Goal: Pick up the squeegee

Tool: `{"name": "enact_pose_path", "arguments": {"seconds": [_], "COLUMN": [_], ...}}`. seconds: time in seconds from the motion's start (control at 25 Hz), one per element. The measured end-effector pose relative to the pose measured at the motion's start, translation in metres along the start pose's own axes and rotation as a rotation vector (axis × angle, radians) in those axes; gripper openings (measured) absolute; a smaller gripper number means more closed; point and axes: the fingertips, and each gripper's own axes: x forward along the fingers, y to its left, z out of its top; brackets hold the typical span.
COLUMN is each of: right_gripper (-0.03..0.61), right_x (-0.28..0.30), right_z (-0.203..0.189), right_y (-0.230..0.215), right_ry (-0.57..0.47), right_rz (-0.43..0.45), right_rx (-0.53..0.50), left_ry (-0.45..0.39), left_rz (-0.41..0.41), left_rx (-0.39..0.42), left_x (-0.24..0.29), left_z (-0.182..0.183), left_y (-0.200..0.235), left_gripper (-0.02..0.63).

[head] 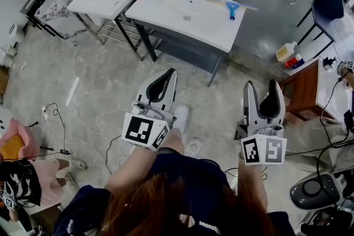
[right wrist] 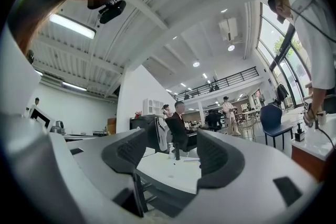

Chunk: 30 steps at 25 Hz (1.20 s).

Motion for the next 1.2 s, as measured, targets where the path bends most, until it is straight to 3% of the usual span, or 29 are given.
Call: {"name": "enact_pose_path", "arguments": {"seconds": [0.24,0.76,1.2], "right_gripper": [0.319,0.322,0.321], "right_x": [0.049,0.231,0.31], "right_z": [-0.011,-0.017,-0.034], "right_y": [-0.007,-0.028,-0.04], "right_ry": [0.033,0.007,0.03], "right_rz": [0.009,-0.048,-0.108], "right_rx": [-0.016,-0.038,-0.025], "left_ry": [-0.009,-0.024,-0.009], "left_rz": [-0.023,-0.096,-0.139], "left_rx": [-0.013,-0.018,-0.041], "left_x": [0.048,0.203,0.277], "left_z": [-0.005,-0.002,-0.008], "left_y": [0.032,0.143,0.198], "left_gripper": [0.02,0.02,0.021]}}
